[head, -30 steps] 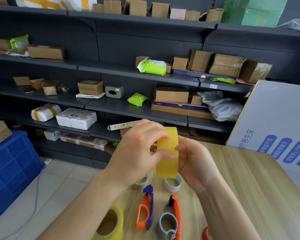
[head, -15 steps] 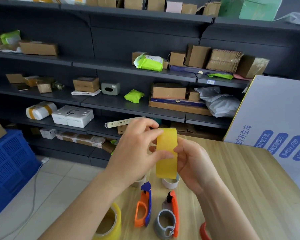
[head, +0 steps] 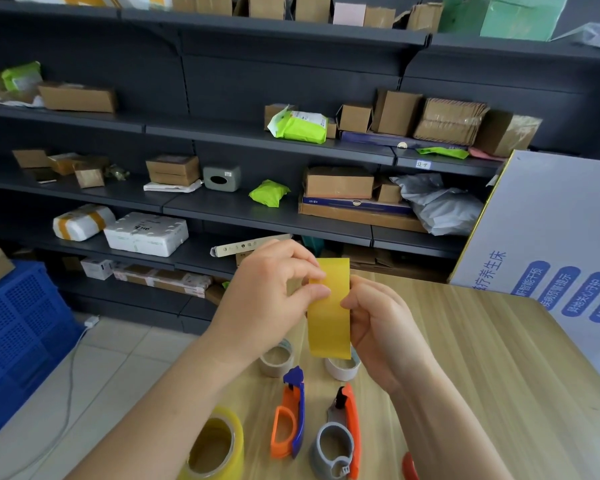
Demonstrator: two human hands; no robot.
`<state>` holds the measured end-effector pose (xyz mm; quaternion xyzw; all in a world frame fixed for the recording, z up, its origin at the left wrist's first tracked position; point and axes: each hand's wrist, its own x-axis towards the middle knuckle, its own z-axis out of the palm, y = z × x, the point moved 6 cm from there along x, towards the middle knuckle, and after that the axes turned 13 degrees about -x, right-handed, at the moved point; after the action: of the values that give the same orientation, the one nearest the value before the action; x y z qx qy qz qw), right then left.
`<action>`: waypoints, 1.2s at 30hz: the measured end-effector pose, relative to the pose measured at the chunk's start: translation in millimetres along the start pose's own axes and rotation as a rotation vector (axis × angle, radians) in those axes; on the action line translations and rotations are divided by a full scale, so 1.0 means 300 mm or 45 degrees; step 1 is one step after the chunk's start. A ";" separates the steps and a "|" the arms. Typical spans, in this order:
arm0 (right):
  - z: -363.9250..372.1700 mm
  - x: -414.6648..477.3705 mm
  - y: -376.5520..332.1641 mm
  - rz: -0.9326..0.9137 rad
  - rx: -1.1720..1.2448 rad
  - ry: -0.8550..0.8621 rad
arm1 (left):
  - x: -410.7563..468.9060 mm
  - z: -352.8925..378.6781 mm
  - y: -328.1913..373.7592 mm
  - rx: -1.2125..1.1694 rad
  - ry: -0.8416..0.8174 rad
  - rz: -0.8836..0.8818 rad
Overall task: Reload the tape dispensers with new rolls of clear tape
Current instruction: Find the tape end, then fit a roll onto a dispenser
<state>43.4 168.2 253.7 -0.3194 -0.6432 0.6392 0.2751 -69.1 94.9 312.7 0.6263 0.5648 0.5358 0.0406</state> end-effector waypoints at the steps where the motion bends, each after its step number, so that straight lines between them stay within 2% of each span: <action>1: 0.000 0.003 0.004 -0.007 -0.013 -0.017 | 0.005 -0.001 -0.003 -0.012 0.005 -0.007; 5: 0.001 0.002 -0.010 -0.077 -0.079 -0.069 | 0.015 0.004 -0.005 -0.008 0.037 0.004; 12: -0.004 0.010 -0.019 -0.079 -0.084 -0.033 | 0.025 0.057 -0.009 0.334 0.022 0.185; 27: -0.002 0.014 -0.036 -0.028 0.203 -0.165 | 0.009 0.016 -0.020 -0.175 0.181 0.134; 33: 0.022 -0.001 -0.049 0.014 0.420 -0.268 | -0.001 0.027 0.008 -0.038 -0.007 0.258; 36: 0.025 -0.005 -0.051 0.023 0.492 -0.310 | -0.010 0.038 0.020 0.158 -0.069 0.370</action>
<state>37.7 162.4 269.0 -0.1871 -0.5343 0.7868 0.2459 -56.2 96.9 309.9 0.7171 0.4989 0.4829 -0.0609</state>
